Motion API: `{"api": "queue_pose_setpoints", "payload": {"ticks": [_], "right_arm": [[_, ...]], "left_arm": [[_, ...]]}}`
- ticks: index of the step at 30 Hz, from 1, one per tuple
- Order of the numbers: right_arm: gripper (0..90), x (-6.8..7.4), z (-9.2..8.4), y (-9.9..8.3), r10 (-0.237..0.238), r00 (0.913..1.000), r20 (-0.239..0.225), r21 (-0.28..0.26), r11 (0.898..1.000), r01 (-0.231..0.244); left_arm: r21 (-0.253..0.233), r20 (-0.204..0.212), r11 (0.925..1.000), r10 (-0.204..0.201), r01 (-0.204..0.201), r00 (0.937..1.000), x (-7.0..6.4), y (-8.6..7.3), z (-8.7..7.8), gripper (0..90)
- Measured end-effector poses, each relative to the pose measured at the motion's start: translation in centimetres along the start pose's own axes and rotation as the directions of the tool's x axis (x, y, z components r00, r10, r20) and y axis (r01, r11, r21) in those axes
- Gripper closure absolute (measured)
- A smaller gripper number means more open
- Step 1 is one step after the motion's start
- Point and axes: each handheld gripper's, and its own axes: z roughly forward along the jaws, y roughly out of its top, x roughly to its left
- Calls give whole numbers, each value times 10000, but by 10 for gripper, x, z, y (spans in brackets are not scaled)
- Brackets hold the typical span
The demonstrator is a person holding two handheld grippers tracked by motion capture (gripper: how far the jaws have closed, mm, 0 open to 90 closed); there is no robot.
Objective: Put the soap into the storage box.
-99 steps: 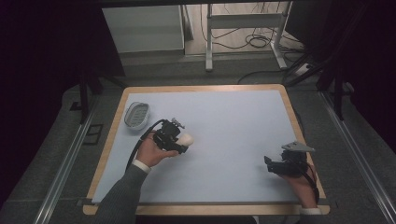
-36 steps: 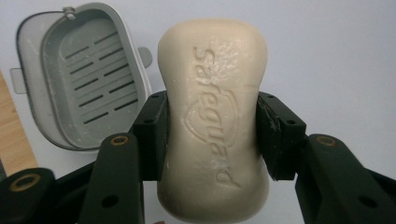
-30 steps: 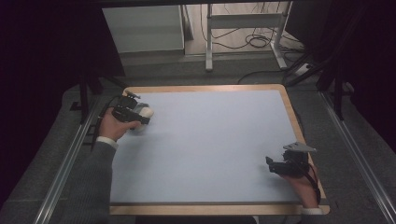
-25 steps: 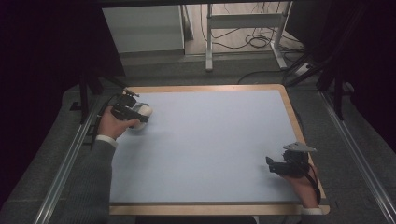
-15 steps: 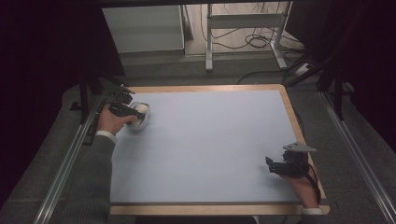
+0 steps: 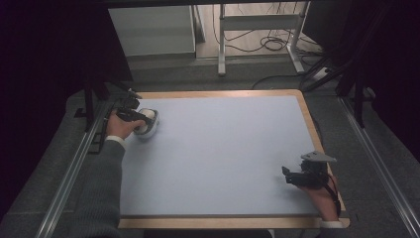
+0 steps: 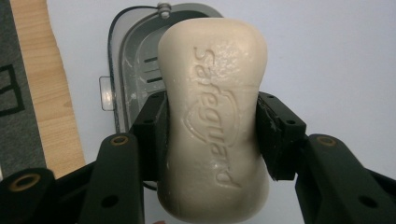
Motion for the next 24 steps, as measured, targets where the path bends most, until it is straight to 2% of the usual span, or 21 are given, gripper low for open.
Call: {"api": "queue_pose_setpoints", "payload": {"ticks": [3, 11, 12, 13, 15, 18, 22, 23, 24], "right_arm": [[80, 0, 0, 0, -18, 10000, 8, 5, 10000, 18], [79, 0, 0, 0, -31, 10000, 38, 27, 10000, 30], [79, 0, 0, 0, -26, 10000, 43, 29, 10000, 25], [80, 0, 0, 0, -19, 10000, 58, 35, 10000, 19], [79, 0, 0, 0, -16, 10000, 62, 38, 10000, 16], [80, 1, 1, 0, -15, 10000, 41, 45, 10000, 15], [80, 2, 1, 0, -69, 10000, 23, 64, 10000, 69], [80, 3, 0, 1, -96, 10000, 12, 46, 9999, 96], [80, 3, 0, 1, -96, 10000, 12, 46, 9999, 96]], "left_arm": [[-1, -404, 10000, -23, 23, 9992, -1, 1, 9, 496], [137, -442, 9998, -165, 171, 9989, 0, 3, 18, 490], [121, -416, 9998, -182, 188, 9990, -1, 3, 19, 490], [-246, -230, 9994, -253, 247, 9994, -2, 3, 14, 466], [-367, -101, 9991, -236, 232, 9997, -3, 3, 11, 465], [-563, 244, 9984, 11, 3, 9997, -10, 3, 0, 433], [-699, 245, 9974, 181, -163, 9995, -17, -1, -6, 397], [-833, 421, 9959, 380, -344, 9984, -24, -5, -12, 387], [-833, 421, 9959, 380, -344, 9984, -24, -5, -12, 378]]}}
